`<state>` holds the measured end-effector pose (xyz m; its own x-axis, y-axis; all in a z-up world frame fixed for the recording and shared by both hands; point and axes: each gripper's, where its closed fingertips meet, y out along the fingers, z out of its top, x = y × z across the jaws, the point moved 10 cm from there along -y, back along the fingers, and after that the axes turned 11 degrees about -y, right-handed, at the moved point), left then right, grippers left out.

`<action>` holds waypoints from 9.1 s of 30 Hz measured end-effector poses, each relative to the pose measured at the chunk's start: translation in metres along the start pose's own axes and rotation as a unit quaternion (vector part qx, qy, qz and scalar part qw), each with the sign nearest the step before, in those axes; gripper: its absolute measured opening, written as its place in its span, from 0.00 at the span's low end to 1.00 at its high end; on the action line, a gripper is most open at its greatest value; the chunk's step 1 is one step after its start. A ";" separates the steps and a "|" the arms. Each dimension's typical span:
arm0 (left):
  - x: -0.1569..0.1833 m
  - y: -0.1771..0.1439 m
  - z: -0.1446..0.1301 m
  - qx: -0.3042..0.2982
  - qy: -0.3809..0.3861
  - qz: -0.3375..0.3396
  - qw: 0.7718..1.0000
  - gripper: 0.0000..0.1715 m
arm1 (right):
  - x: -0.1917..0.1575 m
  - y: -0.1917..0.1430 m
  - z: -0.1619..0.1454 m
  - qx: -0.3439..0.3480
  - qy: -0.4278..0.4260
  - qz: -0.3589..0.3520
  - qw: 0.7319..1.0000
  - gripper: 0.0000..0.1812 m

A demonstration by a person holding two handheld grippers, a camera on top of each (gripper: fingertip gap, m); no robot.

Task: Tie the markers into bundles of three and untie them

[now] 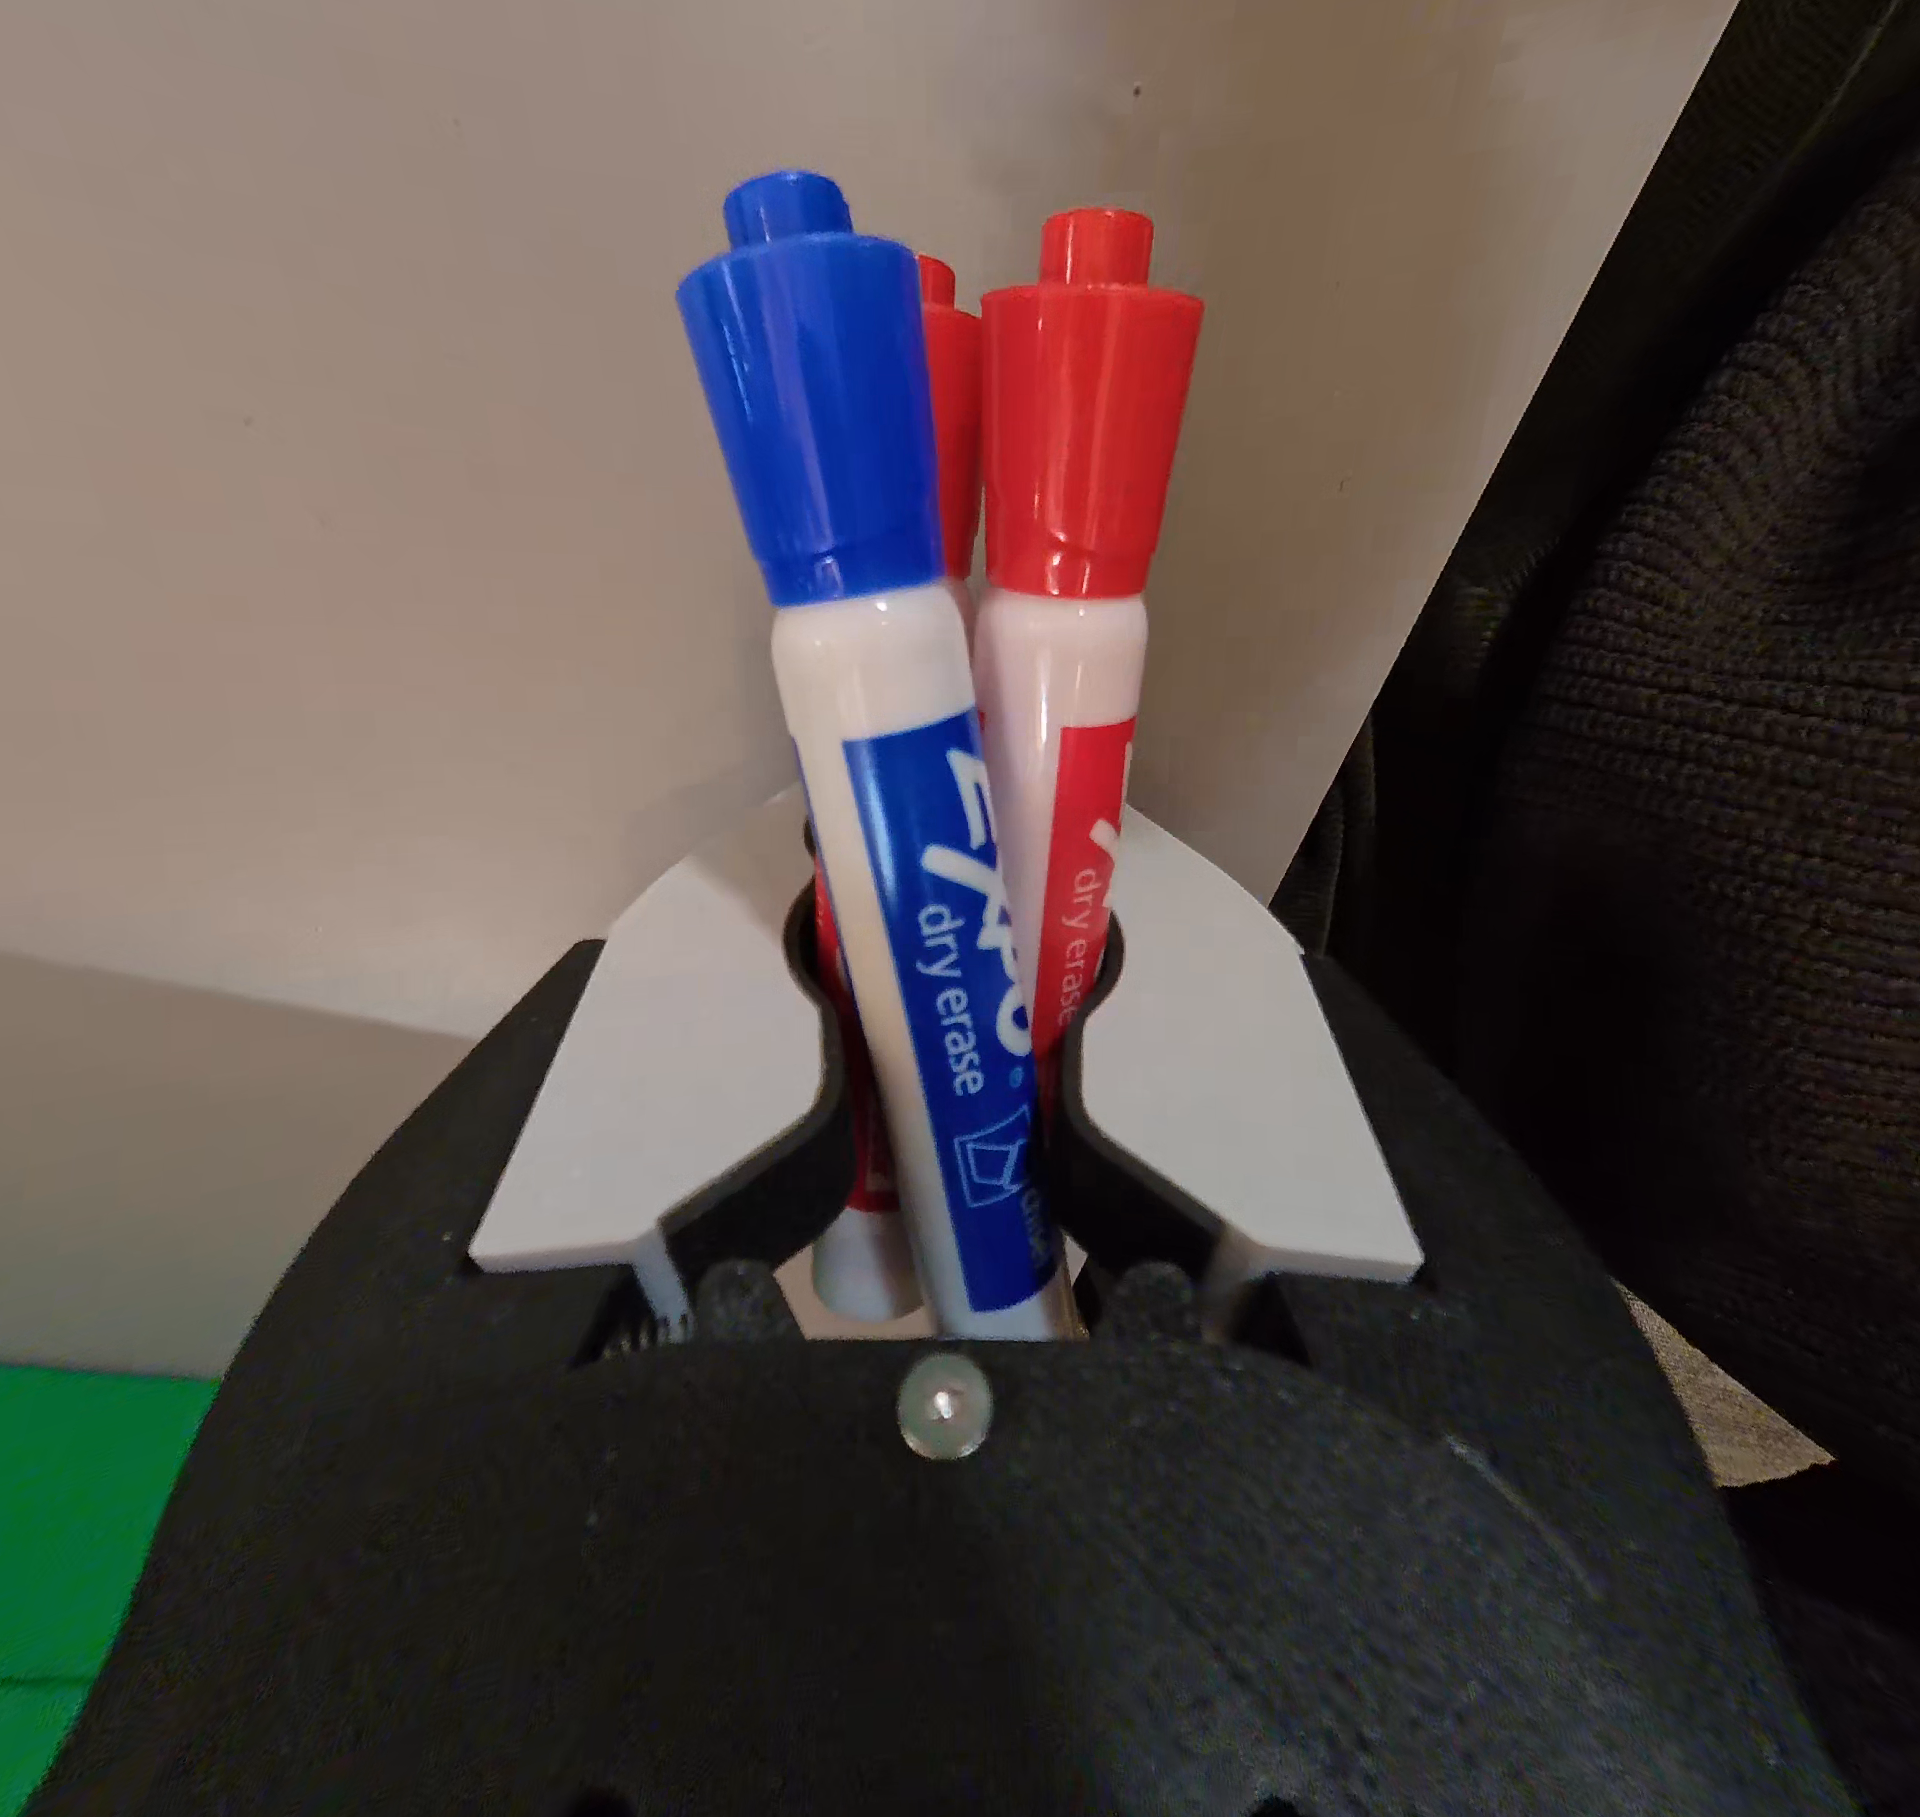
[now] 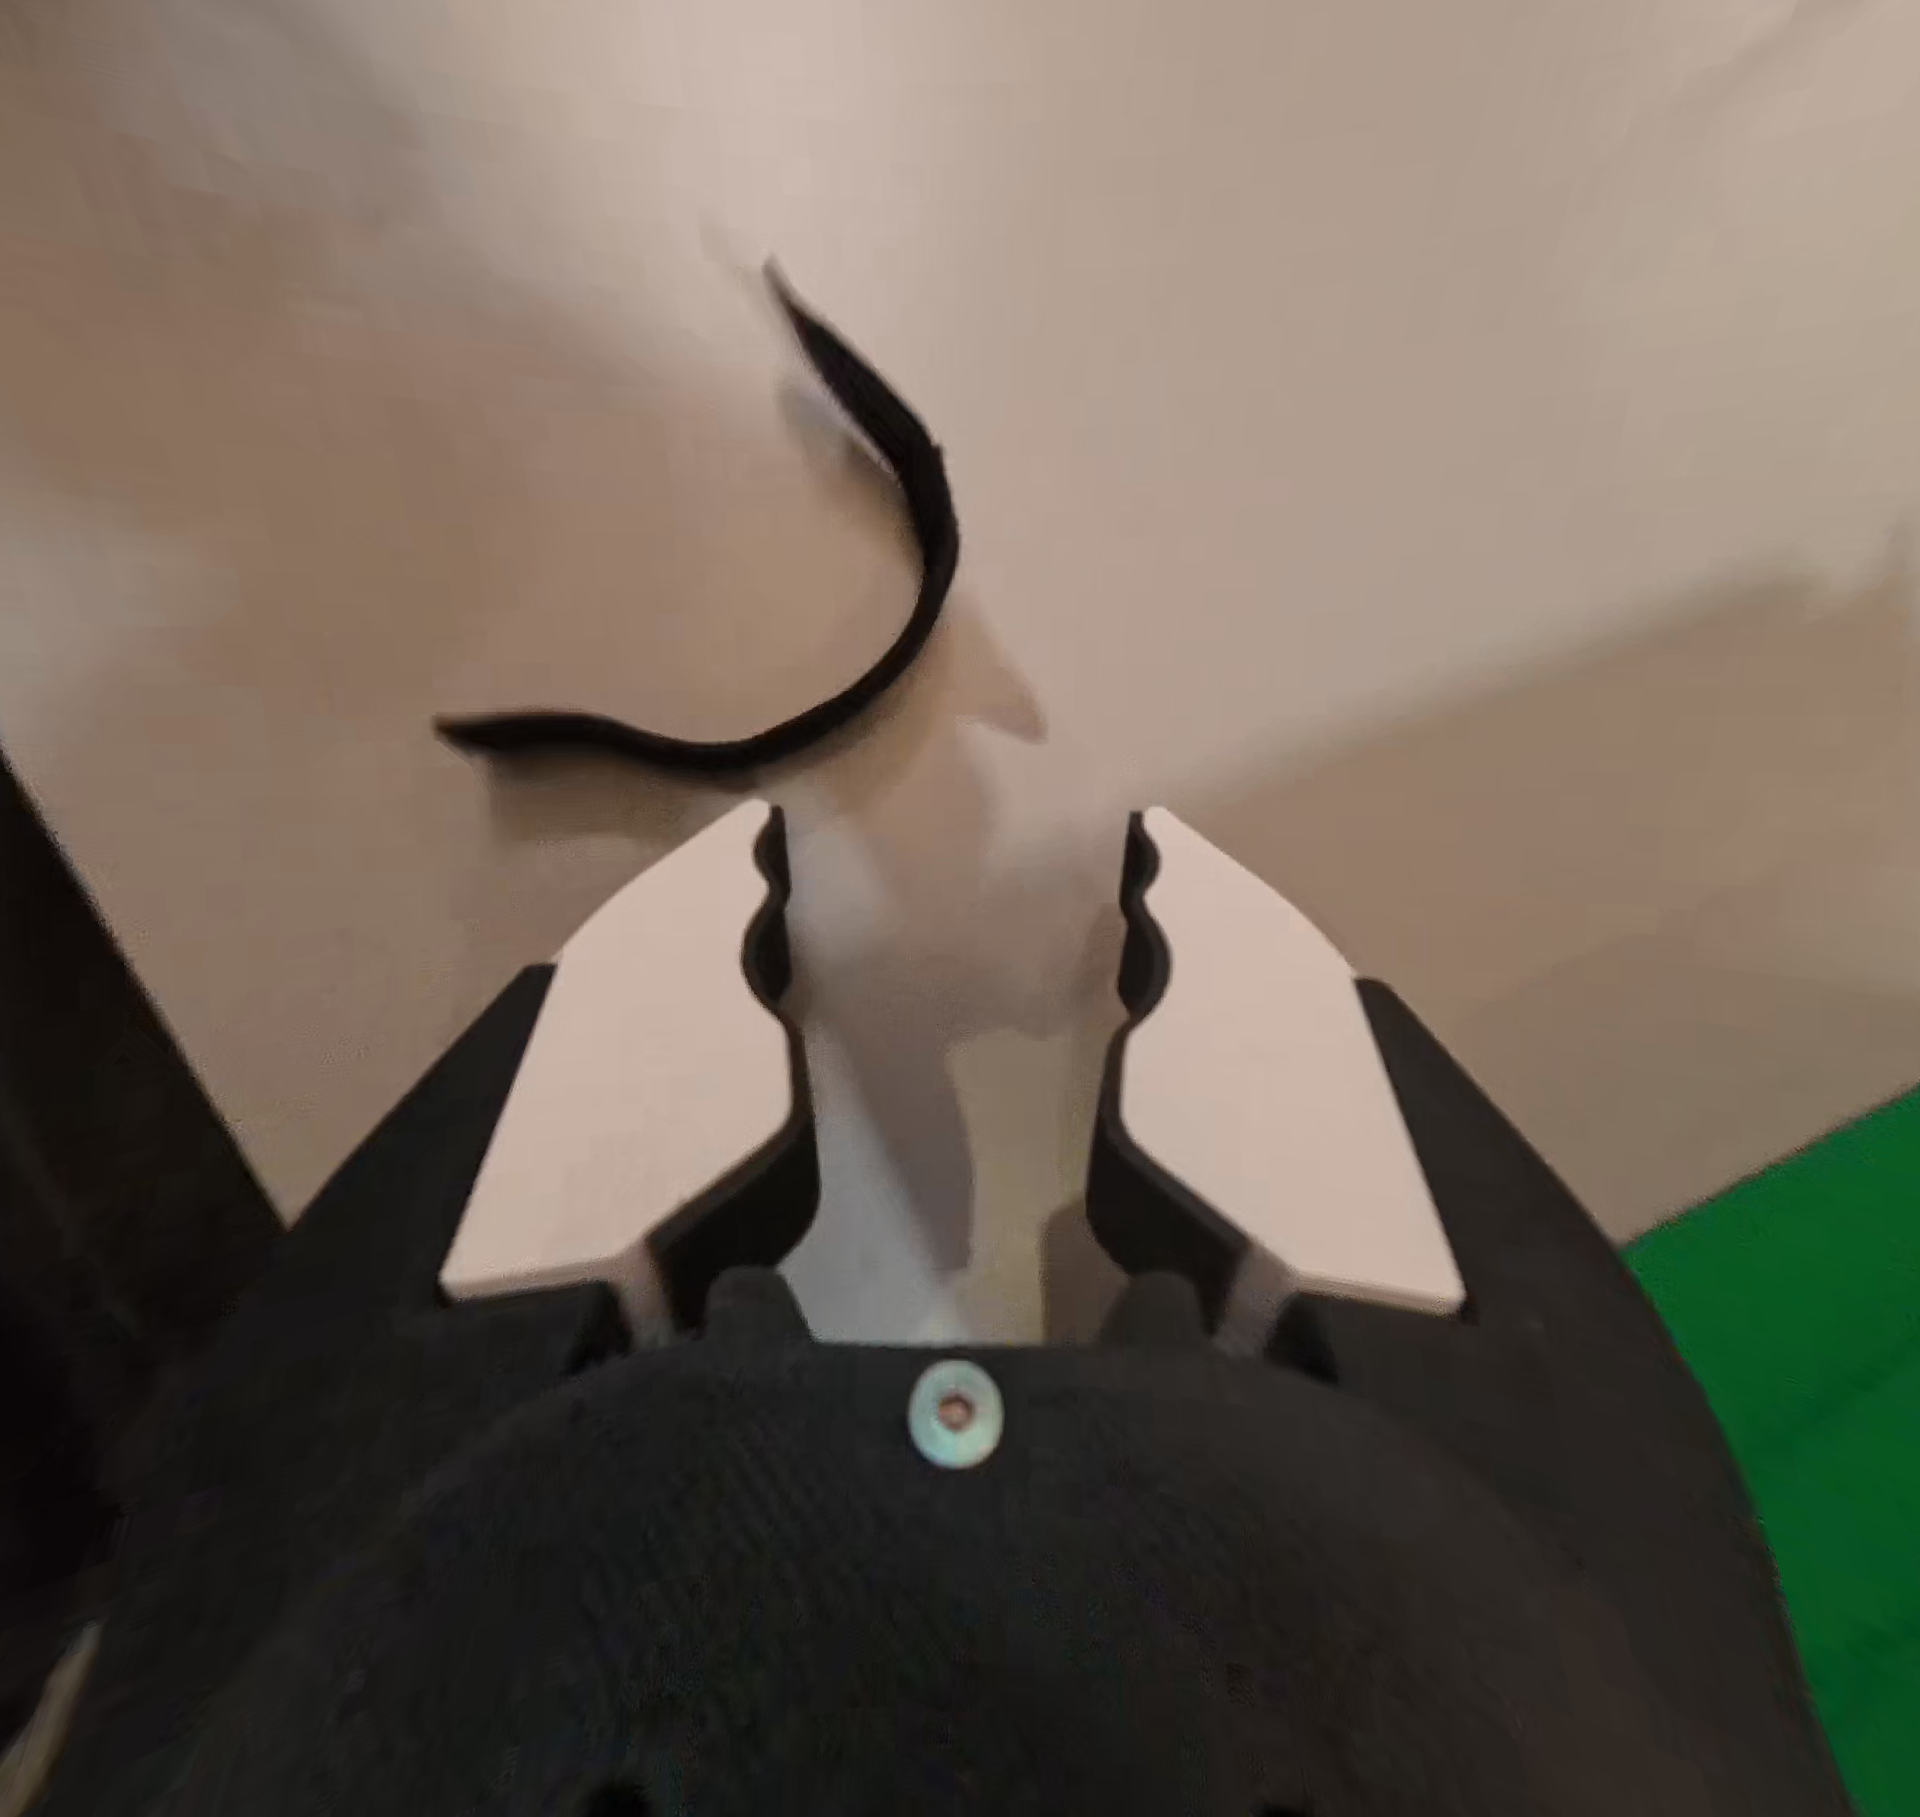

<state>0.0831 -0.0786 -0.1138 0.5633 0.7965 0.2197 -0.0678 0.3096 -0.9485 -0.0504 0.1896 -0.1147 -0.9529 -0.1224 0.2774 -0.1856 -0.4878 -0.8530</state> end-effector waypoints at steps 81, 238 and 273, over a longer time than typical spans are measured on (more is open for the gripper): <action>0.014 -0.003 0.001 0.014 0.035 -0.049 0.998 0.25 | -0.060 0.049 0.104 0.400 0.292 0.302 0.814 0.34; 0.075 0.014 0.018 -0.042 0.117 -0.153 0.980 0.25 | -0.058 0.011 0.108 0.422 -0.016 0.378 0.824 0.31; 0.077 0.011 0.020 -0.045 0.106 -0.159 0.981 0.25 | -0.055 -0.006 0.096 0.400 -0.003 0.335 0.853 0.27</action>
<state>0.1094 -0.0033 -0.1031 0.7027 0.5393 0.4642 0.2069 0.4693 -0.8585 0.0261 0.1164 -0.0824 -0.7791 -0.6089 -0.1490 0.6255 -0.7397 -0.2482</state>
